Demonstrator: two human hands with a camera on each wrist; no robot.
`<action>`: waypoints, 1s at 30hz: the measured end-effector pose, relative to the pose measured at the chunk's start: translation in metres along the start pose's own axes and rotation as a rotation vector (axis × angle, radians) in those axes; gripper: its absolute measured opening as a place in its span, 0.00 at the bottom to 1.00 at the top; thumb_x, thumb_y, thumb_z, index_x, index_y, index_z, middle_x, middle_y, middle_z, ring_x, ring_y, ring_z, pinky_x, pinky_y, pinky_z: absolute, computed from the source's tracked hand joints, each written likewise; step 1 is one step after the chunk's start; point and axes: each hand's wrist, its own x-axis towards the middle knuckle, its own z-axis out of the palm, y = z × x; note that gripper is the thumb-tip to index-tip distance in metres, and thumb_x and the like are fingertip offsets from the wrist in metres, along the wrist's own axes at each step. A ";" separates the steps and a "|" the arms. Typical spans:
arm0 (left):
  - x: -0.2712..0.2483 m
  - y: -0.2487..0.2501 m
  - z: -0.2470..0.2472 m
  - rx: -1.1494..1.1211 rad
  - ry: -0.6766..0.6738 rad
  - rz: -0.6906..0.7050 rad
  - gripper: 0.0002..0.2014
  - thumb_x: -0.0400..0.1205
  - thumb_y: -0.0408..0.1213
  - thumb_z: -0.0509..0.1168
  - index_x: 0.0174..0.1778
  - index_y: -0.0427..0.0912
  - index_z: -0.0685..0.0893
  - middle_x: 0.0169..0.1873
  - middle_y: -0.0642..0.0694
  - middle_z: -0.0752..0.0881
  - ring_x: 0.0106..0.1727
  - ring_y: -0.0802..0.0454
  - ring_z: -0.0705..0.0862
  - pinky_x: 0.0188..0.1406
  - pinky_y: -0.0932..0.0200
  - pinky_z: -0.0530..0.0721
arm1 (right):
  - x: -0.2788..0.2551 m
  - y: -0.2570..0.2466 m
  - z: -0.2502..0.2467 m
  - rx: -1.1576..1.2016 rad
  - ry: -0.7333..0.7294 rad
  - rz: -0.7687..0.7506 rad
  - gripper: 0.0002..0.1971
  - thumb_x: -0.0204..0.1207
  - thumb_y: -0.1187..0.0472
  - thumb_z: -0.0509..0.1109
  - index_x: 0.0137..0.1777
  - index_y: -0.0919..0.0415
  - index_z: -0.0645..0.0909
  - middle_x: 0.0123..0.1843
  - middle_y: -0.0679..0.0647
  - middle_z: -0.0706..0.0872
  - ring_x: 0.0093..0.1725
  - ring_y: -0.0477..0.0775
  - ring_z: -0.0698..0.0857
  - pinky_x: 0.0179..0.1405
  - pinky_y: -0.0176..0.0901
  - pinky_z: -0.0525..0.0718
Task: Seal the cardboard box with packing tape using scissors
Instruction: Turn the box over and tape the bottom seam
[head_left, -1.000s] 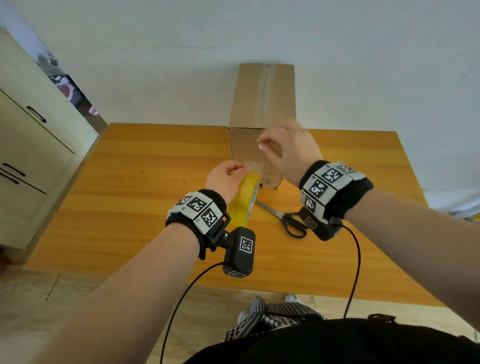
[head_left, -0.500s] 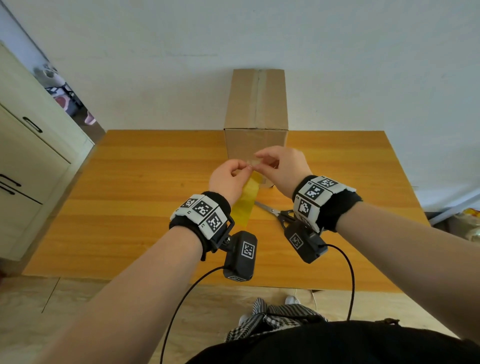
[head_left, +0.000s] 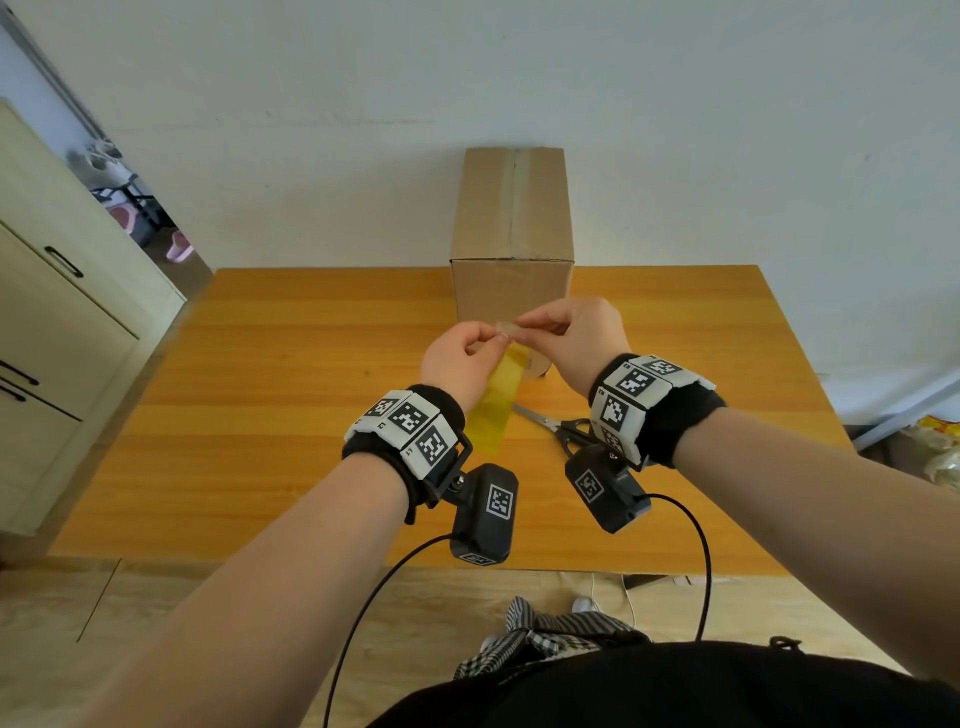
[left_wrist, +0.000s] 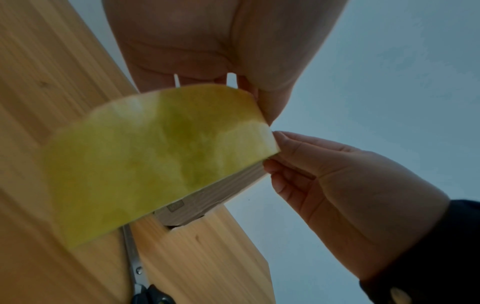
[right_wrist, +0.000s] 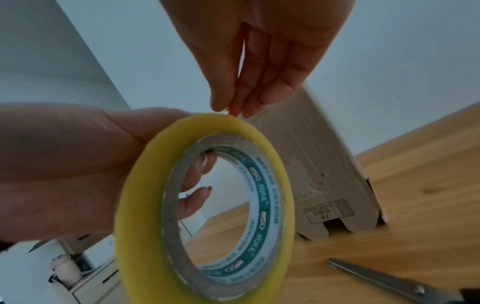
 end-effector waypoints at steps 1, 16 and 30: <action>0.000 -0.001 -0.001 0.000 -0.003 0.002 0.13 0.83 0.44 0.61 0.56 0.41 0.83 0.45 0.50 0.79 0.45 0.54 0.76 0.34 0.72 0.70 | 0.000 -0.001 0.000 0.012 0.000 0.008 0.10 0.72 0.57 0.74 0.51 0.60 0.88 0.46 0.52 0.90 0.45 0.45 0.85 0.48 0.36 0.84; 0.005 -0.006 -0.011 -0.004 -0.014 -0.006 0.11 0.83 0.43 0.61 0.55 0.42 0.83 0.46 0.52 0.80 0.47 0.56 0.76 0.34 0.71 0.69 | 0.007 -0.008 0.011 0.055 -0.029 0.048 0.06 0.73 0.59 0.73 0.47 0.59 0.88 0.41 0.51 0.88 0.43 0.48 0.86 0.47 0.41 0.86; 0.004 0.017 -0.020 0.070 -0.108 -0.032 0.22 0.82 0.50 0.61 0.70 0.46 0.74 0.62 0.49 0.81 0.63 0.51 0.78 0.50 0.66 0.75 | 0.023 -0.024 -0.004 -0.113 0.016 -0.031 0.05 0.73 0.56 0.73 0.39 0.57 0.87 0.39 0.47 0.84 0.40 0.43 0.79 0.37 0.33 0.77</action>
